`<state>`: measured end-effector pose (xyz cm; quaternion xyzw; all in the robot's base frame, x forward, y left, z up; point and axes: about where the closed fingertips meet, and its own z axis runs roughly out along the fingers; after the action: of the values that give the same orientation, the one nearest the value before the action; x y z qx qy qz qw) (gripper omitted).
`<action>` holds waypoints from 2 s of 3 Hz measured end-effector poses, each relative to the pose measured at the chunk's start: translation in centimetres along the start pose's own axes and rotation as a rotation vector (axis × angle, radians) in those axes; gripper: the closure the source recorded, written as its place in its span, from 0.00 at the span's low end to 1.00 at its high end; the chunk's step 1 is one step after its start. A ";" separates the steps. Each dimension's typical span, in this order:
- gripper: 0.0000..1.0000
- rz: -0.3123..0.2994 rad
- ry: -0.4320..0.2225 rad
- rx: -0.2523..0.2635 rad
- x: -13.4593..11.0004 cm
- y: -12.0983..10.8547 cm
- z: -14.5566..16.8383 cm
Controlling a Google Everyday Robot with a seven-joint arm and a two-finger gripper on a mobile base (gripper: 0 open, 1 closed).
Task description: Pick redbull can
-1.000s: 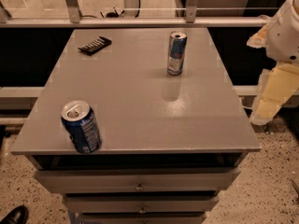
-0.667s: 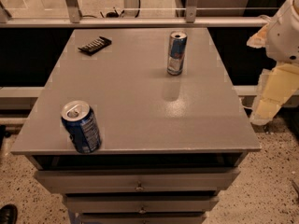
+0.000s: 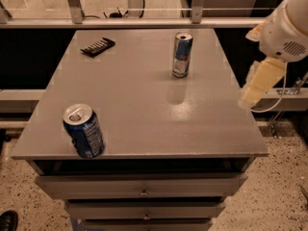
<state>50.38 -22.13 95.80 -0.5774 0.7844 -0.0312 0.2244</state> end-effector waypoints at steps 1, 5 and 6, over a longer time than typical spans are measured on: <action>0.00 0.032 -0.124 0.031 -2.4 -3.7 3.9; 0.25 0.301 -0.687 -0.026 -13.2 -12.4 15.3; 0.47 0.339 -0.734 -0.035 -13.1 -13.1 15.6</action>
Offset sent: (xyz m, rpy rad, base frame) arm 0.1492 0.0785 -0.0429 0.4277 -0.1584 0.0062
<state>71.21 -11.11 89.96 -0.4162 0.7367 0.2278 0.4819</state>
